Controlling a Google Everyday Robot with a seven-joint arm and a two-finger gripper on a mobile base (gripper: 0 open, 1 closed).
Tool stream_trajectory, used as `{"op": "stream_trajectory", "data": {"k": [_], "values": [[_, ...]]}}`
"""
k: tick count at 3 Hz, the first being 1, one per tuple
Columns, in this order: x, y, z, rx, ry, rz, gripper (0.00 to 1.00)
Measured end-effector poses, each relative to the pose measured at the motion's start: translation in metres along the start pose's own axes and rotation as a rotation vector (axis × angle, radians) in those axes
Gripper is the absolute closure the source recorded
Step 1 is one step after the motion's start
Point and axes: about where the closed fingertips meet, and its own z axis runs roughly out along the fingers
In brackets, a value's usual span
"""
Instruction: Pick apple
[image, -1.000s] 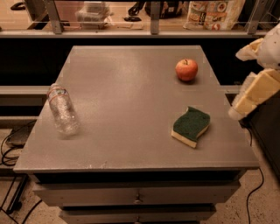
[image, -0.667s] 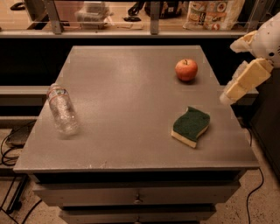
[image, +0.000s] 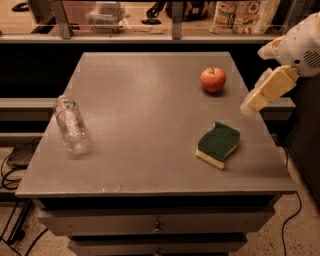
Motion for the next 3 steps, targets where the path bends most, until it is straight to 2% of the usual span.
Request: {"op": "stream_trajectory", "data": {"k": [1, 2, 3], "values": [[-0.015, -0.021, 0.021, 0.059, -0.047, 0.026, 0.0], [-0.033, -0.061, 0.045, 0.135, -0.15, 0.089, 0.0], [-0.033, -0.061, 0.045, 0.135, -0.15, 0.089, 0.0]]}}
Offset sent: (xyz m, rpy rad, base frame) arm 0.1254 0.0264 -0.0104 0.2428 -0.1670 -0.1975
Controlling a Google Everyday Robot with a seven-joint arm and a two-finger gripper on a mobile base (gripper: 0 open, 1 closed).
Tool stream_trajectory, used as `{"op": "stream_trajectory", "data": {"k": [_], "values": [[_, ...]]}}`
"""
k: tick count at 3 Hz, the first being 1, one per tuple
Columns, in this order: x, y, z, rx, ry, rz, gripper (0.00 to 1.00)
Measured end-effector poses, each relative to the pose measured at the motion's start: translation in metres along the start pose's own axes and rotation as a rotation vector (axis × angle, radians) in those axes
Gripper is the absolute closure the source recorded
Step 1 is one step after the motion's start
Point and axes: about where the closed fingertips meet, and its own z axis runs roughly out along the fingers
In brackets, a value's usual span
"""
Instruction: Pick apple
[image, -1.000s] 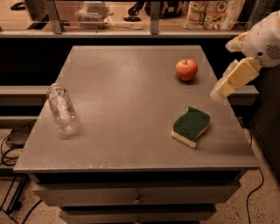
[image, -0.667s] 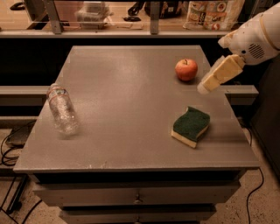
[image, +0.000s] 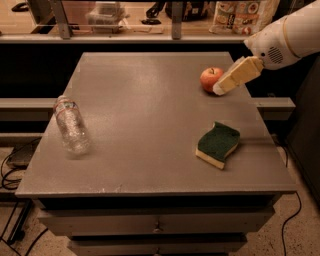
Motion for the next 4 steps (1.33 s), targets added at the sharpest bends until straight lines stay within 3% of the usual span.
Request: {"op": "stream_trajectory", "data": {"k": [2, 3, 4], "values": [[-0.003, -0.003, 0.045, -0.094, -0.127, 0.089, 0.0], [-0.004, -0.011, 0.072, -0.106, -0.178, 0.115, 0.0], [0.001, -0.028, 0.1, -0.049, -0.205, 0.131, 0.0]]}}
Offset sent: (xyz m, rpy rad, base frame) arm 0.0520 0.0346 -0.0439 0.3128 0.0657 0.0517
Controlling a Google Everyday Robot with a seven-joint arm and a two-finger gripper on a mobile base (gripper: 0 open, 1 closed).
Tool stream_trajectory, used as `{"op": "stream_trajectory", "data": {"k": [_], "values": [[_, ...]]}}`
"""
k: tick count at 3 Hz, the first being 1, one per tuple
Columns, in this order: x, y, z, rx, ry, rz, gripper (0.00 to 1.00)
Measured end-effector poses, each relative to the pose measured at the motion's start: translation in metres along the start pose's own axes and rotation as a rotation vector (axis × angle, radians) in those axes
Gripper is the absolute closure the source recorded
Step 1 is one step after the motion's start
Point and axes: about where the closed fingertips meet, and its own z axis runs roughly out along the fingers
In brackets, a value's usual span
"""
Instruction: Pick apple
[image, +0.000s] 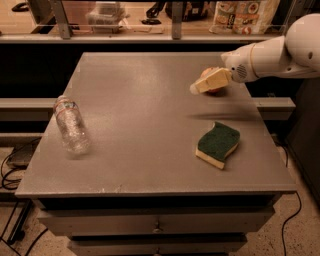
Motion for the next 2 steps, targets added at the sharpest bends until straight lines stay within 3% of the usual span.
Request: {"op": "stream_trajectory", "data": {"k": [1, 2], "values": [[0.007, -0.016, 0.012, 0.055, -0.009, 0.007, 0.0], [0.031, -0.034, 0.025, 0.104, 0.021, 0.047, 0.04]]}}
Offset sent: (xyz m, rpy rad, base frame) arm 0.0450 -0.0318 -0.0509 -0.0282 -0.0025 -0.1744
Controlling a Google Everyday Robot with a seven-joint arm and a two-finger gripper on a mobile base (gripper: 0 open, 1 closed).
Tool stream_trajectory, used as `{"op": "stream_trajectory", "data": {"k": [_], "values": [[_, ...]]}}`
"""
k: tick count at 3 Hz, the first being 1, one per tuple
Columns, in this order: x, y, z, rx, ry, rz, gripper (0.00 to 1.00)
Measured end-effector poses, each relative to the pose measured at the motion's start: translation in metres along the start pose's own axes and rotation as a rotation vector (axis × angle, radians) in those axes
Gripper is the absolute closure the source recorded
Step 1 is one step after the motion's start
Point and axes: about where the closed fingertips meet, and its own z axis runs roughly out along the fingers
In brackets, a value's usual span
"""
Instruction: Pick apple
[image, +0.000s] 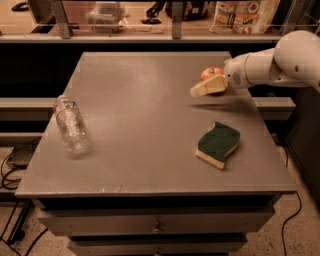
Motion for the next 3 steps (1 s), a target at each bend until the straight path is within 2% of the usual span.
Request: {"op": "stream_trajectory", "data": {"k": [2, 3], "values": [[0.014, -0.009, 0.005, 0.018, 0.024, 0.028, 0.49], [-0.008, -0.005, -0.003, 0.009, 0.024, -0.024, 0.73]]}}
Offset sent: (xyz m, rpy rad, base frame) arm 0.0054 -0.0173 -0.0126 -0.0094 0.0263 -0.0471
